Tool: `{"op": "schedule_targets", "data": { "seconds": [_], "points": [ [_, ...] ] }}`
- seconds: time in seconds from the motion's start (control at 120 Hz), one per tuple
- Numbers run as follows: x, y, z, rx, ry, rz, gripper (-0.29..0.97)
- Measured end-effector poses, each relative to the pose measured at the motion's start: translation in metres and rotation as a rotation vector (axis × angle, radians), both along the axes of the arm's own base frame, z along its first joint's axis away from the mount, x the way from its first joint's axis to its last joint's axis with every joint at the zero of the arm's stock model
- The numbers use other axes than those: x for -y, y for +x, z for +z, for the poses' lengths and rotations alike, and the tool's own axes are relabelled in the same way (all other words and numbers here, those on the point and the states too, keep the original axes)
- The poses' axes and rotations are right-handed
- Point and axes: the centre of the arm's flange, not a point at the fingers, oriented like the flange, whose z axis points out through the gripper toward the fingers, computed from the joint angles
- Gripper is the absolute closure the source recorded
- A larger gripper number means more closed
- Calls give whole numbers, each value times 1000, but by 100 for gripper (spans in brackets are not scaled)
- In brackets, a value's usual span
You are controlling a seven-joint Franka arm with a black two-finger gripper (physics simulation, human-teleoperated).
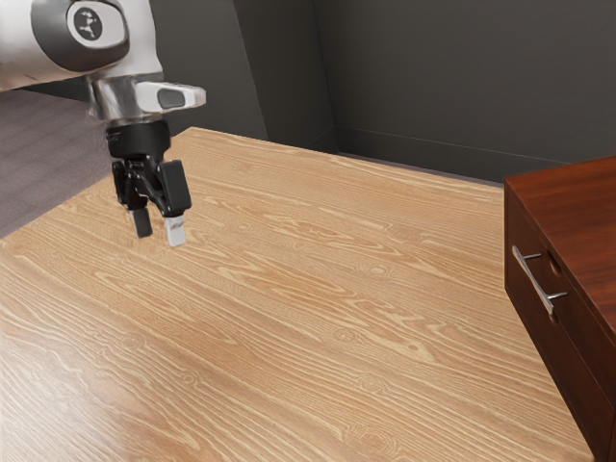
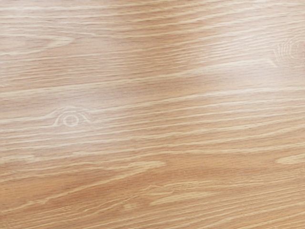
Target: Pull the drawer handle with one arm to open the drawer
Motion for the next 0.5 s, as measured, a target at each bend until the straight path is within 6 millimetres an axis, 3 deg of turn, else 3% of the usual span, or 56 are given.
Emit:
{"op": "schedule_targets", "data": {
  "seconds": [0.15, 0.183, 0.242, 0.3, 0.4, 0.45, 0.5],
  "points": [
    [-6, 21, 12, 206, 1, -102, 0],
    [-5, 8, 41, 288, 7, -129, 0],
    [-2, -28, 110, 468, 20, -177, 0],
    [2, -44, 140, 568, 10, -248, 0],
    [-3, -39, 129, 560, 52, -370, 0],
    [-5, -29, 119, 546, 63, -451, 0],
    [7, -11, 103, 531, 42, -552, 0]
  ]
}}
